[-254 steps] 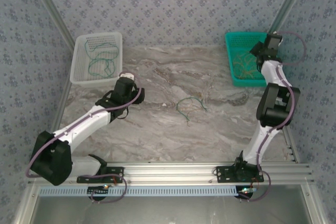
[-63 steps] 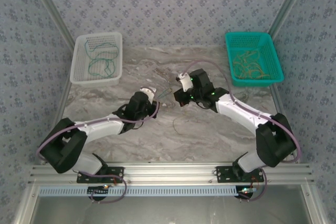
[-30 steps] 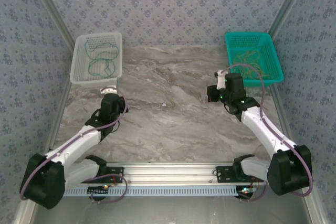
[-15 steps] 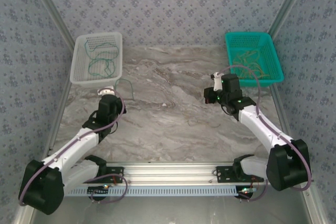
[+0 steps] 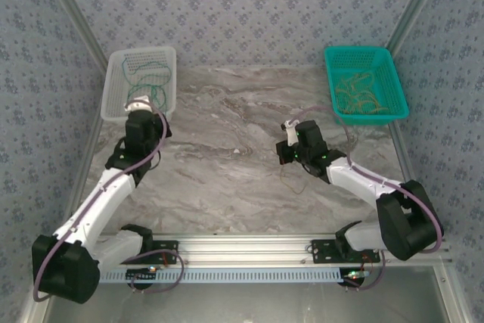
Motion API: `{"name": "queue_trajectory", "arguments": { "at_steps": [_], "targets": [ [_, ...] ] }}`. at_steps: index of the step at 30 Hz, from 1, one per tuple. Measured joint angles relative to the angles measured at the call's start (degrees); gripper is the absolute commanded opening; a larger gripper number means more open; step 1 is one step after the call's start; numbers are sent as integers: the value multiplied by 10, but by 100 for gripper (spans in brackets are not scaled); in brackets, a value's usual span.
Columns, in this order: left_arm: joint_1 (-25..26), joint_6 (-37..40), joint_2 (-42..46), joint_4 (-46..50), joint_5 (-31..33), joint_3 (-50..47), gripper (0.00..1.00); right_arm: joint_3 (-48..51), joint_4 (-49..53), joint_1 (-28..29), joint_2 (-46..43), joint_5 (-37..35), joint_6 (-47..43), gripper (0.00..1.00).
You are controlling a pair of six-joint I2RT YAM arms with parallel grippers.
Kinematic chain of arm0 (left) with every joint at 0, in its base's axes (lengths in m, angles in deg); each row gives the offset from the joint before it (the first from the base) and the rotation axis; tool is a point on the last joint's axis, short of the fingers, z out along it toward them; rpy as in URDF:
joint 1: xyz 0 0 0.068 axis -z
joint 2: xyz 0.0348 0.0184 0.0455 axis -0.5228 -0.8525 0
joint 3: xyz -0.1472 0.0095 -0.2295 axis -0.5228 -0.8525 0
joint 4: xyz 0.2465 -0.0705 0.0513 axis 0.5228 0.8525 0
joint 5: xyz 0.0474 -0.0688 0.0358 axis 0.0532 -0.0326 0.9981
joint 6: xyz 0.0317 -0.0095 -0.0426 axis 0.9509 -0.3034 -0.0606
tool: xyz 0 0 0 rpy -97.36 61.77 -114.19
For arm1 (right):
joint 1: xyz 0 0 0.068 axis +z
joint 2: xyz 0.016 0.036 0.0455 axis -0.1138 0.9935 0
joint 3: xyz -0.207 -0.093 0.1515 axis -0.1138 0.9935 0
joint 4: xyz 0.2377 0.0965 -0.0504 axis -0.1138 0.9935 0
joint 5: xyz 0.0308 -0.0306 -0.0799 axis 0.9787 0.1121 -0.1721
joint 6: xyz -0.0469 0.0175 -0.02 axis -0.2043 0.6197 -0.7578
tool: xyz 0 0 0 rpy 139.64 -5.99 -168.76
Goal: Untangle the cables
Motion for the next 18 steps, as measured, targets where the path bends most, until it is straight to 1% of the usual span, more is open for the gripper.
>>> {"name": "queue_trajectory", "arguments": {
  "at_steps": [4, 11, 18],
  "targets": [
    [-41, 19, -35, 35, -13, 78, 0, 7, -22, -6, -8, -11, -1, 0],
    [-132, 36, -160, 114, -33, 253, 0, 48, -42, -31, -64, -43, 4, 0],
    [-175, 64, -290, 181, -31, 382, 0, 63, -56, -54, -72, -74, 23, 0]
  ]
}}
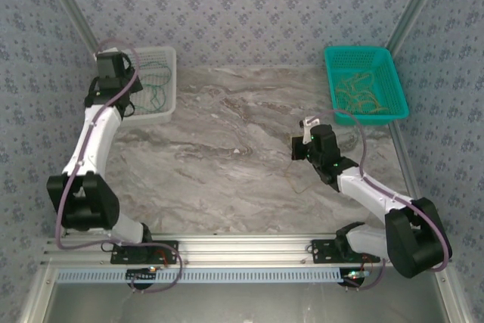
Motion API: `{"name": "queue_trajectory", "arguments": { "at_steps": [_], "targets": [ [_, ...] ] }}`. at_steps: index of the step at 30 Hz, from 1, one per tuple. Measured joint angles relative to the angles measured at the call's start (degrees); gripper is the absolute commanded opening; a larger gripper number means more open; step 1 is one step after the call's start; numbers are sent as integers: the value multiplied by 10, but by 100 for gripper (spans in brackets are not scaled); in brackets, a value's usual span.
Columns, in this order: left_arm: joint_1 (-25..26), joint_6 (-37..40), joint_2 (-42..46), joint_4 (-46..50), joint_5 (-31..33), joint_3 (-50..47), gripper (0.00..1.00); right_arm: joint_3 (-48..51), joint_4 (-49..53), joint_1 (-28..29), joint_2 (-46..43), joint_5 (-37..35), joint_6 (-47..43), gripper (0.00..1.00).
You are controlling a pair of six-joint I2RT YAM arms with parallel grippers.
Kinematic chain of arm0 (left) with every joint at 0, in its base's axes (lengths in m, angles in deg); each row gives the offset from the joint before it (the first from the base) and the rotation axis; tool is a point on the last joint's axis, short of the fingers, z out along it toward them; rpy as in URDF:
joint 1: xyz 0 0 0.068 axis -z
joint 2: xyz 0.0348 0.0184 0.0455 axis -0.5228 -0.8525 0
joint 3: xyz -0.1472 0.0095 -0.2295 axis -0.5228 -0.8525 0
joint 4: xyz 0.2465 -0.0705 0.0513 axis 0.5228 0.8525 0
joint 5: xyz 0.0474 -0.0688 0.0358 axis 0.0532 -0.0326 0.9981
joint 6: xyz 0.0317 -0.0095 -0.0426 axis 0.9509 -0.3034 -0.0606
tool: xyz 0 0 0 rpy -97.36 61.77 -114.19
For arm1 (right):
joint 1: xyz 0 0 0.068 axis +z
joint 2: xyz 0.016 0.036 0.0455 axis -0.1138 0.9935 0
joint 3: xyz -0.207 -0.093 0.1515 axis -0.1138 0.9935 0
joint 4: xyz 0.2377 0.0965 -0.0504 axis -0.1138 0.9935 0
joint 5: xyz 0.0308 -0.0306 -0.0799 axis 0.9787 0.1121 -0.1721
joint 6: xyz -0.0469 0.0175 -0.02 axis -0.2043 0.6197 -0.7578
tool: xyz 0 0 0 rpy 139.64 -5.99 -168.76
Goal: Untangle the cables
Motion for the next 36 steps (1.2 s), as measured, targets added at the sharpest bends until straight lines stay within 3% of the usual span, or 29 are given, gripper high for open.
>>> {"name": "queue_trajectory", "arguments": {
  "at_steps": [5, 12, 20, 28, 36],
  "targets": [
    [-26, 15, -101, 43, 2, 82, 0, 6, -7, -7, 1, -13, 9, 0],
    [-27, 35, -232, 93, -11, 172, 0, 7, -14, -10, 8, -19, 16, 0],
    [-27, 56, -335, 157, -13, 259, 0, 7, -19, -10, 13, -21, 19, 0],
    [-27, 66, -378, 187, -25, 301, 0, 8, -26, -13, 21, -21, 24, 0],
    [-27, 80, -511, 243, -36, 474, 0, 9, -26, -13, 22, -21, 26, 0]
  ]
}}
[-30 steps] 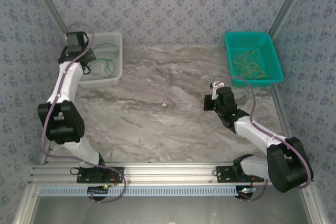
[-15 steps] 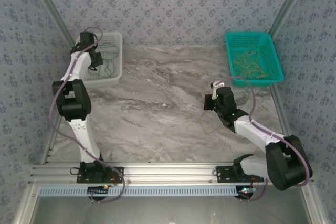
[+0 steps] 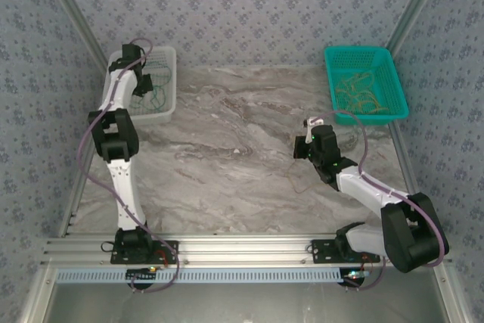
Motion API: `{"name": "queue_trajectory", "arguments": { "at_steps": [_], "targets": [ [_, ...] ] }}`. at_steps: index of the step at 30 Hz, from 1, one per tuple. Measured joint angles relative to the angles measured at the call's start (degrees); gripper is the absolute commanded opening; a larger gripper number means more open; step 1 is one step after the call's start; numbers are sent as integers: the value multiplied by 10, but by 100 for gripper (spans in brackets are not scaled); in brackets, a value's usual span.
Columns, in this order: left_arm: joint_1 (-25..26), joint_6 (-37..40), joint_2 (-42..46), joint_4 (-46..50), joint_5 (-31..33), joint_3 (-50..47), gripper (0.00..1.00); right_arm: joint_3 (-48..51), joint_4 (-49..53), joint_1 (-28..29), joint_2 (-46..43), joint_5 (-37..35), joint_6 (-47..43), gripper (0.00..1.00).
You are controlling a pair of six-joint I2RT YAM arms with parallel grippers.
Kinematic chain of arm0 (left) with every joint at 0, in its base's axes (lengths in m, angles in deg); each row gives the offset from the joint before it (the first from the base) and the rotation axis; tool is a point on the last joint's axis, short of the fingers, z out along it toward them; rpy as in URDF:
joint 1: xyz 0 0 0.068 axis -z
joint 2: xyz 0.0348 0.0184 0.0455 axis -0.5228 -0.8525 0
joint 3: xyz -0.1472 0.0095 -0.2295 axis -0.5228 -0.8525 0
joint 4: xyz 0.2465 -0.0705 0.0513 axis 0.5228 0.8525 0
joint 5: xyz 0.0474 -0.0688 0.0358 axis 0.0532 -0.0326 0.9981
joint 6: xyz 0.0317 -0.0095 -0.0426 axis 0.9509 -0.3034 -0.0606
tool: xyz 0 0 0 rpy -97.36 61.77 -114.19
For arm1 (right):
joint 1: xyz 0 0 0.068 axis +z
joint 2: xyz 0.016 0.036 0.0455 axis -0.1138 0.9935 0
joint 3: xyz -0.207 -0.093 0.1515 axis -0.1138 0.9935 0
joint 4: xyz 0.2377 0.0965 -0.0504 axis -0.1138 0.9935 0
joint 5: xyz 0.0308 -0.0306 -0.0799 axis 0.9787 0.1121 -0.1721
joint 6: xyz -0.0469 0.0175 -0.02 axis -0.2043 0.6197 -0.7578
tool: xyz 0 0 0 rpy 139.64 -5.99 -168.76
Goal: Untangle the cables
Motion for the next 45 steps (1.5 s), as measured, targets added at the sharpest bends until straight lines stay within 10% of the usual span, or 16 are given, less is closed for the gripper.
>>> {"name": "queue_trajectory", "arguments": {
  "at_steps": [10, 15, 20, 22, 34, 45],
  "targets": [
    [0, 5, -82, 42, -21, 68, 3, 2, 0, 0, -6, 3, 4, 0],
    [3, 9, -51, 22, -23, 22, 47, 2, 1, 0, -15, 16, 5, 0],
    [12, 3, 64, -6, -23, -76, 62, -27, 39, -5, -26, 35, 14, 0],
    [22, -7, 133, -24, -16, -108, 98, -57, 61, -10, -31, 42, 23, 0],
    [203, -120, 684, -287, 91, -649, 99, -363, 251, -47, -29, 9, 68, 0],
    [405, -163, 838, -335, 176, -852, 88, -715, 368, -128, 50, -98, 53, 0]
  ]
}}
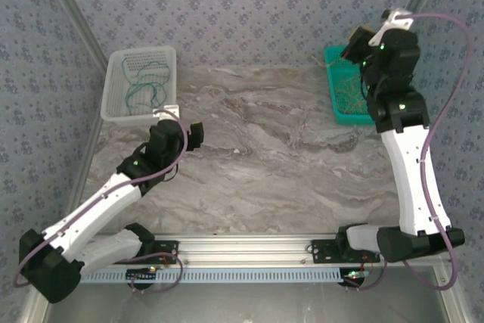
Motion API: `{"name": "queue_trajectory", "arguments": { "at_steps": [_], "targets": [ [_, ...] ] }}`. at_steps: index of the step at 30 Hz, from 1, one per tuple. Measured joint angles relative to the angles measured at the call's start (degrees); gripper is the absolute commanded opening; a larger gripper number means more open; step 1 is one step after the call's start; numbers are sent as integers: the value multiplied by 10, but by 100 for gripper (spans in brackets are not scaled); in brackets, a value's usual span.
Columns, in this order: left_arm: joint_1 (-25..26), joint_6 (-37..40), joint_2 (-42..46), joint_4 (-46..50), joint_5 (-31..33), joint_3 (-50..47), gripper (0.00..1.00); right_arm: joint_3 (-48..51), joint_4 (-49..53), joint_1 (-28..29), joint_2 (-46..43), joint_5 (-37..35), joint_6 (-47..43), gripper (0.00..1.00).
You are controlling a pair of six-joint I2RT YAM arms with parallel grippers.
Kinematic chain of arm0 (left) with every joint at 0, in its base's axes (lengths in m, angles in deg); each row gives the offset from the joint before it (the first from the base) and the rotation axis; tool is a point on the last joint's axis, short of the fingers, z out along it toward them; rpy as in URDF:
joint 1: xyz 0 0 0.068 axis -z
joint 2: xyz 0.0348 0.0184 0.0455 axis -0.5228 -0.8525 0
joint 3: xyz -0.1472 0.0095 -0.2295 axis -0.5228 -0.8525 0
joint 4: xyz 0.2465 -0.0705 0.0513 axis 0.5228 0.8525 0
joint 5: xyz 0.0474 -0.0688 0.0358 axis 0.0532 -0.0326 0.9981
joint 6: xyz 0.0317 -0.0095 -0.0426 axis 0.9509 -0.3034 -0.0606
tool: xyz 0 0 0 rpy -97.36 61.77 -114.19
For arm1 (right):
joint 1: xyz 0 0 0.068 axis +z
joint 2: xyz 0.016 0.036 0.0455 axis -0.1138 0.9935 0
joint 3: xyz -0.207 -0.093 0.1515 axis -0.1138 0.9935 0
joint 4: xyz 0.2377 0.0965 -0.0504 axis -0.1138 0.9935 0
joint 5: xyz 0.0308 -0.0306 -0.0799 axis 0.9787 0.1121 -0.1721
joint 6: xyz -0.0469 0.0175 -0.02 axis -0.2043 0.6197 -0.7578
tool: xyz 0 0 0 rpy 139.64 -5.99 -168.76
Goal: Untangle the cables
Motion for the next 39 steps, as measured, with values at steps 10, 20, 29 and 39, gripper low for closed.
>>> {"name": "queue_trajectory", "arguments": {
  "at_steps": [10, 20, 29, 39],
  "targets": [
    [0, -16, 10, -18, 4, -55, 90, -43, -36, -86, 129, -67, -15, 0],
    [0, -10, 7, -26, 4, -75, 94, 237, -225, -140, 119, -108, 14, 0],
    [0, -11, -15, -36, 3, -80, 94, 236, -275, -153, 142, -61, 15, 0],
    [0, -11, -30, -51, -3, -80, 94, 195, -273, -111, 66, -50, -7, 0]
  ]
}}
